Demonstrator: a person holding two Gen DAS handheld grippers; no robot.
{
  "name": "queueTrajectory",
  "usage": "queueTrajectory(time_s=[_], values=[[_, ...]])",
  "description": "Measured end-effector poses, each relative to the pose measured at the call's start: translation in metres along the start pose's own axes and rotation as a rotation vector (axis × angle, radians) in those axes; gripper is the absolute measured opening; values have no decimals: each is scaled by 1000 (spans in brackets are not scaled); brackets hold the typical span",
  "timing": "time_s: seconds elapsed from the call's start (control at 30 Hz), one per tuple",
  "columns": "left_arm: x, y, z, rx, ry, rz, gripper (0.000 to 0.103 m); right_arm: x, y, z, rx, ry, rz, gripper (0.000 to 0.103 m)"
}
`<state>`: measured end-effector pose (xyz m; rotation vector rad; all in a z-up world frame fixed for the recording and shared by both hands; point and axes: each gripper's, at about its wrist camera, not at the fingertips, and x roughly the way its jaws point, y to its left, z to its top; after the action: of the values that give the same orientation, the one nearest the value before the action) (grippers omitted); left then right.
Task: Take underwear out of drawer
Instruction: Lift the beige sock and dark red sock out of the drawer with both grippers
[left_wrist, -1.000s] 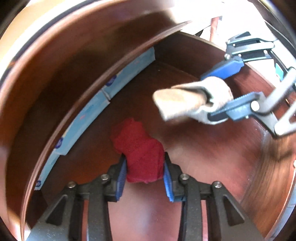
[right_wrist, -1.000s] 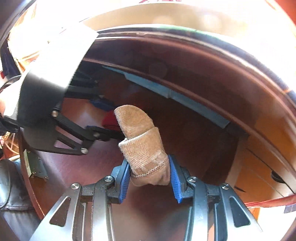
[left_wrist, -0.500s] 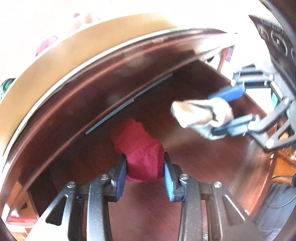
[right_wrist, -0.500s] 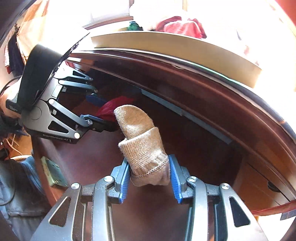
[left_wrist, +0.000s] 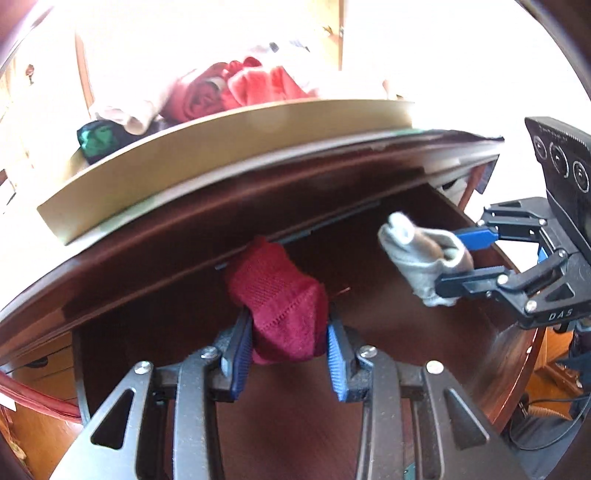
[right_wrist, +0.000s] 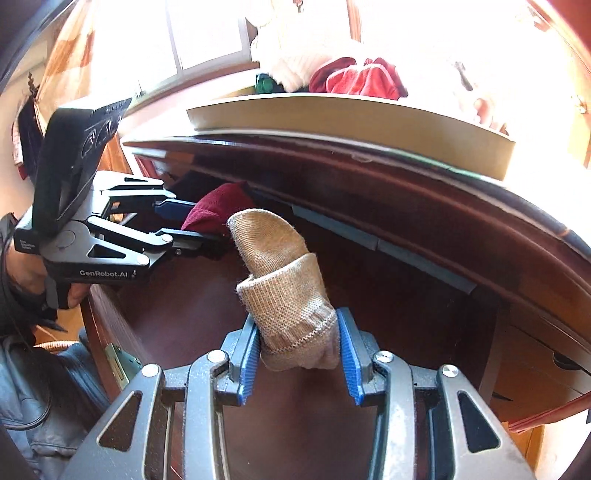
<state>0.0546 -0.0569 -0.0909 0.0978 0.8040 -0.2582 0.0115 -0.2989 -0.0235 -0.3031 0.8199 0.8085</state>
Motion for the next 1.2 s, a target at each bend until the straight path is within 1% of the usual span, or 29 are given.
queueTrajectory(time_s=[0.07, 0.1, 0.27, 0.5, 0.67, 0.9, 1.03, 1.2], values=[[-3, 3, 0, -10, -19, 10, 34, -8, -6, -1, 11, -33, 4, 42], [-10, 11, -2, -10, -26, 13, 34, -15, -12, -4, 15, -43, 11, 42], [-12, 11, -2, -13, -47, 23, 34, -24, -18, -9, 34, -73, 17, 42], [-17, 14, -4, -33, -95, 44, 34, -24, -16, -9, 37, -135, -3, 42], [-24, 18, -5, -49, -139, 54, 34, -37, -15, -14, 19, -192, -32, 42], [-25, 17, -1, -75, -173, 47, 34, -34, -12, -8, 10, -201, -54, 42], [-34, 19, 7, -71, -191, 49, 34, -33, -11, -2, -2, -197, -62, 42], [-49, 24, 22, -62, -225, 65, 34, -37, -7, 16, -21, -213, -58, 42]])
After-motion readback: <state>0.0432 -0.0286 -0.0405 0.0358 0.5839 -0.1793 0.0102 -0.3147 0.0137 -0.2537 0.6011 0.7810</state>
